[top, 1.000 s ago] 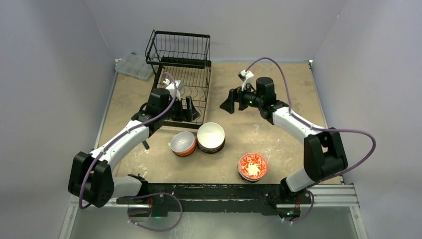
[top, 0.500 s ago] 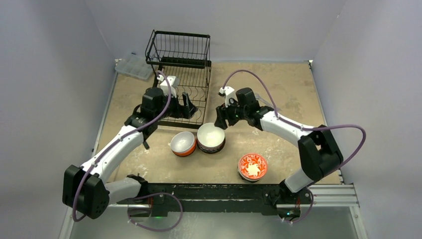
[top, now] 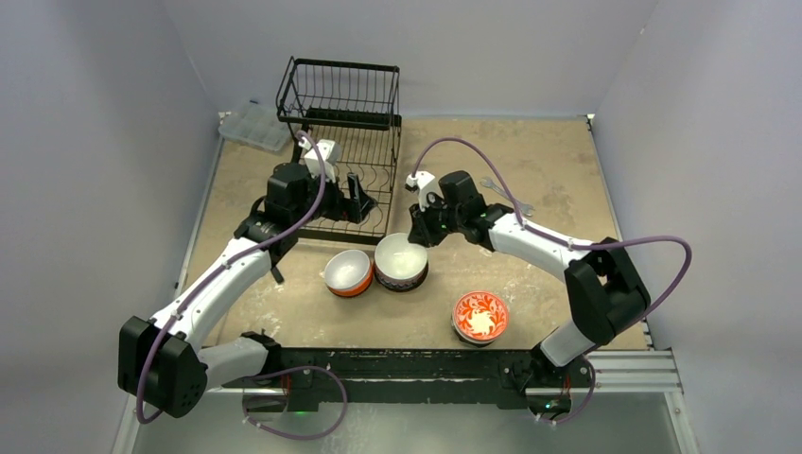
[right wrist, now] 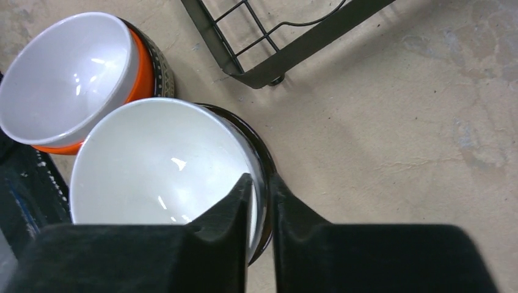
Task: Load the bowls into the dish rack
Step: Pick up the bowl from the center of the board.
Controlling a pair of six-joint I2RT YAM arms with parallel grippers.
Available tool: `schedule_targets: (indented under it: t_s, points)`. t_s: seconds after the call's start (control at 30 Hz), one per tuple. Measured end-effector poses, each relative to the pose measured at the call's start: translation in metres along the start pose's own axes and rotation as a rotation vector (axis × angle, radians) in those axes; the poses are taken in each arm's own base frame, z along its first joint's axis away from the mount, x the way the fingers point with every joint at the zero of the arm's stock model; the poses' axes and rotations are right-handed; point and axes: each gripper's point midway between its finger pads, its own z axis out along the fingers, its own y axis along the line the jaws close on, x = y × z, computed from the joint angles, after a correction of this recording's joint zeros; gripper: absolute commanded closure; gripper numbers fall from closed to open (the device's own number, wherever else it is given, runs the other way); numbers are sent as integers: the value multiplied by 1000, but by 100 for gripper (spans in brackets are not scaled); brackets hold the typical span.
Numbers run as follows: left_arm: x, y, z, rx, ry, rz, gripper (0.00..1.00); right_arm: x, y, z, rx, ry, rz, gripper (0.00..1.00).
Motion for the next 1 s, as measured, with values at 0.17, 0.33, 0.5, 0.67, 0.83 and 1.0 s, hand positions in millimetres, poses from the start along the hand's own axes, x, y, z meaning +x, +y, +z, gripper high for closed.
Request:
schedule_targets:
  t_s: [0.17, 0.33, 0.5, 0.67, 0.83, 1.0]
  points:
    - [-8, -15, 0, 92, -25, 68, 13, 3, -1, -1, 11, 17, 1, 100]
    - [-14, -35, -3, 224, -53, 181, 16, 1, -1, -4, 21, 29, 3, 100]
    - [-10, -53, -9, 359, -52, 323, 17, -12, 1, -12, 29, 9, -4, 100]
    - [1, -67, -18, 502, -53, 518, 17, -31, 9, -29, 28, -35, -14, 100]
    - [30, -81, -36, 654, -35, 882, 19, -49, 13, -39, 33, -63, -17, 100]
    - [54, -89, -40, 739, 13, 1133, 18, -55, 10, -42, 57, -67, -17, 100]
